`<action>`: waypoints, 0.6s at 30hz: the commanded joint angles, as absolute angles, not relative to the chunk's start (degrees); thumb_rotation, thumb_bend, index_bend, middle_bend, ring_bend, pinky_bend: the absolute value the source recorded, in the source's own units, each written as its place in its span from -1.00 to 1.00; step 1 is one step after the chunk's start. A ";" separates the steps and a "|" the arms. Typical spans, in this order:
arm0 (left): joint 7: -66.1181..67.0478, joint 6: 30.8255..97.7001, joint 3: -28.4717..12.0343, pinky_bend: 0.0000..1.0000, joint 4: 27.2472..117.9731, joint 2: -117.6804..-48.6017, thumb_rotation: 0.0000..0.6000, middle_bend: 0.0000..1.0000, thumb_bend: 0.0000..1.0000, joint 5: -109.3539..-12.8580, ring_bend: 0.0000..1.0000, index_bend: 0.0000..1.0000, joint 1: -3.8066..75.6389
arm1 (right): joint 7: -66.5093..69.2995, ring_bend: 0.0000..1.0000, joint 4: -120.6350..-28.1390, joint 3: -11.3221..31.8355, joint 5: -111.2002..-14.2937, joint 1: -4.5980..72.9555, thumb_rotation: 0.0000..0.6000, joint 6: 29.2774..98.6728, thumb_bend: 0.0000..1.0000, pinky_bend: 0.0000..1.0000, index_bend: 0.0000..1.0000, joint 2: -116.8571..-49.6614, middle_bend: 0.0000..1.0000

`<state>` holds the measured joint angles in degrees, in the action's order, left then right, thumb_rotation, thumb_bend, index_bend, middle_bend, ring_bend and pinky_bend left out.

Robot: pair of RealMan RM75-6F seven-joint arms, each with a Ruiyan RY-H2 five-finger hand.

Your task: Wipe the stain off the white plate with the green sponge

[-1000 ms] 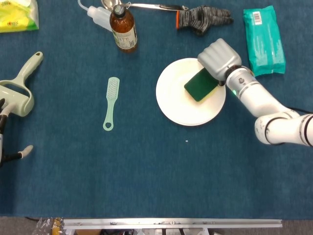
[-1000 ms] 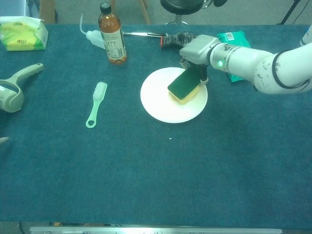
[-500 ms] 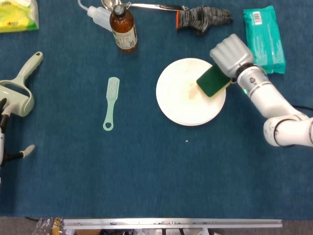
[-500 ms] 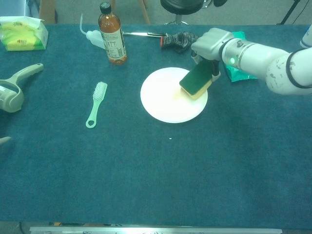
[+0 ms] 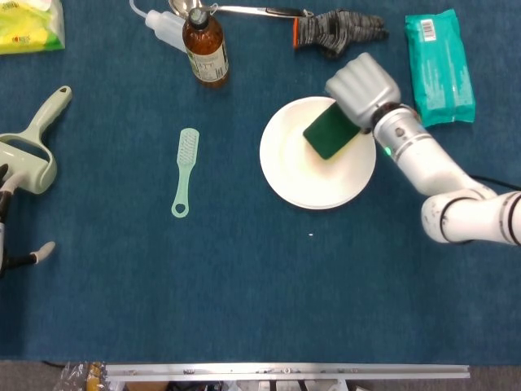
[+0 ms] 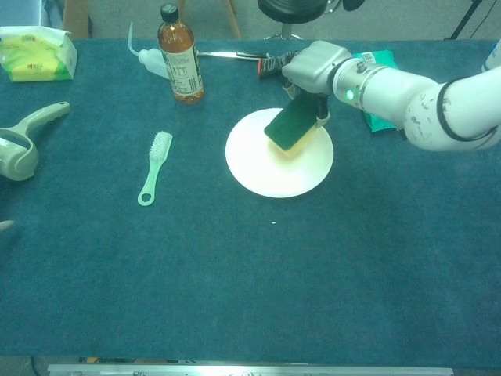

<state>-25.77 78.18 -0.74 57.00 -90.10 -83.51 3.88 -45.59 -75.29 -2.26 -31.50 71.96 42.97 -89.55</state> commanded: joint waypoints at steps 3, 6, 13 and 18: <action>-26.54 78.26 -0.56 -0.43 56.18 -90.41 1.00 -1.00 -0.81 -83.47 -0.92 -0.78 3.49 | -45.36 0.04 -74.10 -2.04 -31.81 72.02 1.00 41.77 -1.00 0.15 0.13 -90.65 0.22; -26.96 78.22 -0.54 -0.43 55.76 -90.54 1.00 -1.00 -0.81 -83.45 -0.92 -0.78 3.38 | -45.45 0.04 -73.76 -2.66 -31.13 71.64 1.00 41.25 -1.00 0.15 0.13 -90.43 0.22; -26.93 78.16 -0.70 -0.43 55.81 -90.67 1.00 -1.00 -0.81 -83.76 -0.92 -0.78 3.76 | -46.78 0.04 -74.66 -4.82 -29.56 70.36 1.00 42.42 -1.00 0.15 0.13 -88.79 0.22; -26.44 77.87 -0.71 -0.43 56.18 -90.80 1.00 -1.00 -0.81 -83.90 -0.92 -0.78 4.07 | -47.78 0.04 -77.19 -5.58 -28.55 69.41 1.00 45.00 -1.00 0.15 0.13 -86.27 0.22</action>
<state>-26.51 77.94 -0.69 56.13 -90.77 -83.91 4.01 -47.53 -76.40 -5.48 -28.90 69.76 44.21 -87.02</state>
